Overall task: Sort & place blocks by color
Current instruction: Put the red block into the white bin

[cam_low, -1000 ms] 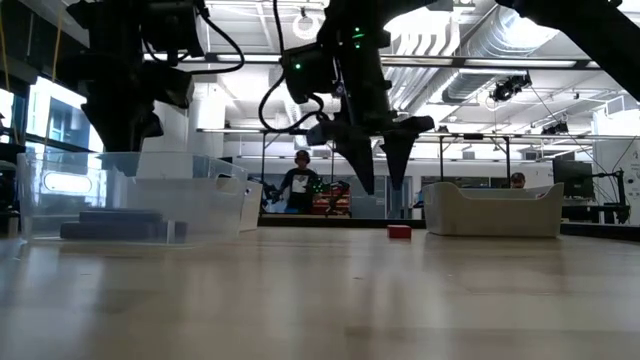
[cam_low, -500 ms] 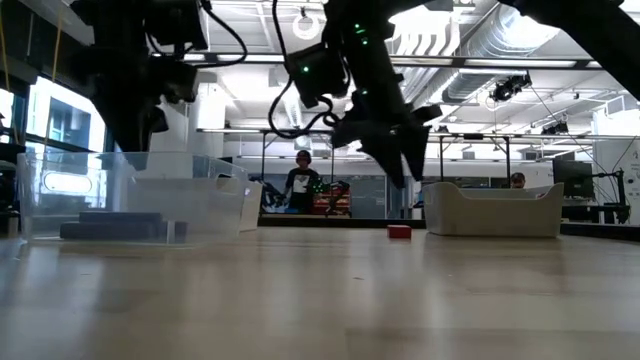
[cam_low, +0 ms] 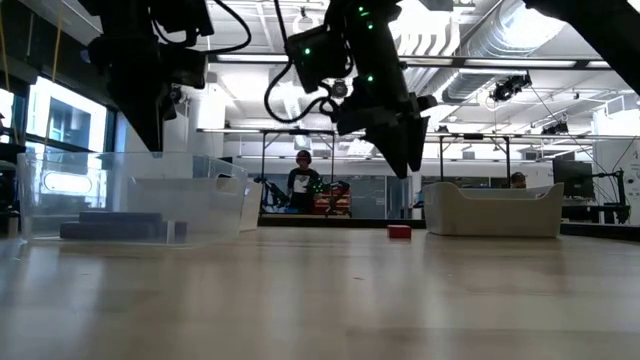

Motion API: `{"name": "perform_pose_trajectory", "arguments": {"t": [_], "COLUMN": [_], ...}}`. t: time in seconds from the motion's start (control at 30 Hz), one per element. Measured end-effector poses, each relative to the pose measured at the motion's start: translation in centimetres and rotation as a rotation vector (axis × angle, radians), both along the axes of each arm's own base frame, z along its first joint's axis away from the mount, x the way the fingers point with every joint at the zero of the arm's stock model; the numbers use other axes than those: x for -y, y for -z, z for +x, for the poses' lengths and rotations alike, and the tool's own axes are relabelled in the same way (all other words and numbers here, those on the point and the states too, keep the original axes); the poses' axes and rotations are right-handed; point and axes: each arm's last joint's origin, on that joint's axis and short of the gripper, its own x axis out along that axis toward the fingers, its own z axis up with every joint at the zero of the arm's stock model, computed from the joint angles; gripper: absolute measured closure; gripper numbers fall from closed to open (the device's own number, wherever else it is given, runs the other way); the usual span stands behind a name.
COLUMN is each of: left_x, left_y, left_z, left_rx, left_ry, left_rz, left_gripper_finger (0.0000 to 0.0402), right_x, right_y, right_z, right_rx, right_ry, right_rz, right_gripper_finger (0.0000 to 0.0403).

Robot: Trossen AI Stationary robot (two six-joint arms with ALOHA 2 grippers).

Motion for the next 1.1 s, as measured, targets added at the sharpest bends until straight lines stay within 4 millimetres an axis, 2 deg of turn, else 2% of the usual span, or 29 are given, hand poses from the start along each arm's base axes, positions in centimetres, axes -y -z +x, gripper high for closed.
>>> {"name": "perform_pose_trajectory", "arguments": {"t": [0.17, 0.33, 0.47, 0.6, 0.93, 1.1], "left_x": [0.0, 0.0, 0.0, 0.0, 0.0, -0.1], "left_y": [0.0, 0.0, 0.0, 0.0, 0.0, 0.0], "left_z": [0.0, 0.0, 0.0, 0.0, 0.0, 0.0], "left_rx": [0.0, 0.001, 0.0, 0.002, 0.001, -0.005], "left_ry": [-0.015, -0.023, -0.025, -0.032, -0.035, -0.058], "left_rz": [-0.005, -0.007, -0.008, -0.01, -0.002, 0.021], "left_gripper_finger": [0.0271, 0.0271, 0.0271, 0.0271, 0.0271, 0.0271], "right_x": [-0.2, -0.3, -0.6, -0.8, -1.3, -1.5], "right_y": [-1.2, -1.3, -0.7, -1.0, -3.2, -3.9], "right_z": [-0.3, -0.8, -2.9, -5.3, -10.2, -11.5], "right_rx": [0.019, 0.012, -0.051, -0.046, 0.196, 0.331], "right_ry": [-0.046, -0.092, -0.104, -0.085, 0.088, 0.195], "right_rz": [-0.046, -0.066, -0.053, -0.057, -0.082, -0.082], "right_gripper_finger": [0.0233, 0.0233, 0.0233, 0.0233, 0.0233, 0.0233]}}
